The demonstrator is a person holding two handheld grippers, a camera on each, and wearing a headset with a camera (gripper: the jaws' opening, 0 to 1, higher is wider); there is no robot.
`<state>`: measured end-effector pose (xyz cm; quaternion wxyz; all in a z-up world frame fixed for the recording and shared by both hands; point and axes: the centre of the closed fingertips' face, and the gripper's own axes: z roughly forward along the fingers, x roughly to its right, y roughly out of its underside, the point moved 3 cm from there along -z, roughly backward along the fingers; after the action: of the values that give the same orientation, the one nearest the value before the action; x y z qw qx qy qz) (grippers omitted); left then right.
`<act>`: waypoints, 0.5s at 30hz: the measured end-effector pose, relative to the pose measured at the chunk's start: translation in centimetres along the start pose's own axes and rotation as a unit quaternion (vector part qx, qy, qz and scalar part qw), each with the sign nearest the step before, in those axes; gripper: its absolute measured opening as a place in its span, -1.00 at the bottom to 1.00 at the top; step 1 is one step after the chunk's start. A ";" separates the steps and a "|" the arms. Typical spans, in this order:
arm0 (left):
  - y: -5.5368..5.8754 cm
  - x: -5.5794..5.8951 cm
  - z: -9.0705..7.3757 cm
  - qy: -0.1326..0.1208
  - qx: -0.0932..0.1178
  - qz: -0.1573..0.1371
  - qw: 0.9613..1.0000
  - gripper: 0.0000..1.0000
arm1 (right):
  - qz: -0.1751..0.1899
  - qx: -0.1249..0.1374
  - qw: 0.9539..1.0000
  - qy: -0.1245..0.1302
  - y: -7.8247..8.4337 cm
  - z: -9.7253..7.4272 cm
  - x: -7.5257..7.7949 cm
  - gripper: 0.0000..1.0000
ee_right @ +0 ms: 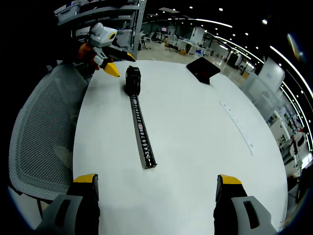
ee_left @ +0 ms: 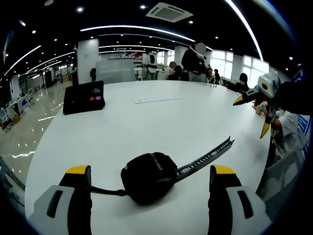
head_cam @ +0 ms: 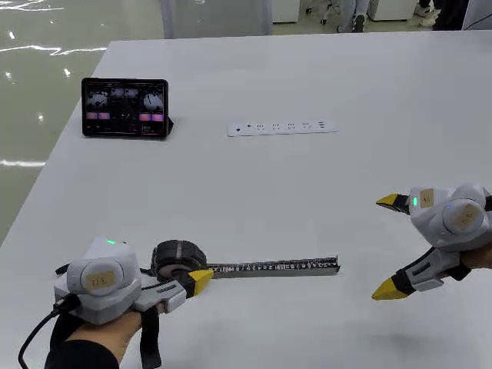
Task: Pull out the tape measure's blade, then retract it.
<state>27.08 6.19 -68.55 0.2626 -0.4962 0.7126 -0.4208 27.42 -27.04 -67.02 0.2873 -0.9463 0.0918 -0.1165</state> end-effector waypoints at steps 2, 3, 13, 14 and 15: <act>0.1 0.2 0.2 -0.003 -0.002 -0.006 1.000 0.98 | -0.008 -0.002 1.000 -0.004 -0.4 0.3 0.1 0.98; 0.1 0.2 0.3 -0.006 -0.001 -0.007 1.000 0.98 | -0.010 -0.003 1.000 -0.006 -0.5 0.5 0.2 0.98; -0.2 0.0 1.2 -0.042 0.035 -0.015 0.998 0.98 | 0.005 0.001 0.999 -0.038 -0.9 2.7 1.0 0.98; -0.2 0.2 1.3 -0.042 0.040 -0.014 0.998 0.98 | 0.000 -0.001 0.999 -0.042 -1.0 2.9 1.0 0.98; -0.2 0.2 1.4 -0.041 0.044 -0.016 0.998 0.98 | -0.003 -0.003 0.999 -0.045 -1.0 3.0 0.9 0.98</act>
<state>28.18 5.46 -69.03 0.3065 -0.5123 0.6737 -0.4356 29.25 -24.84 -68.75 0.2876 -0.9518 0.0761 -0.0743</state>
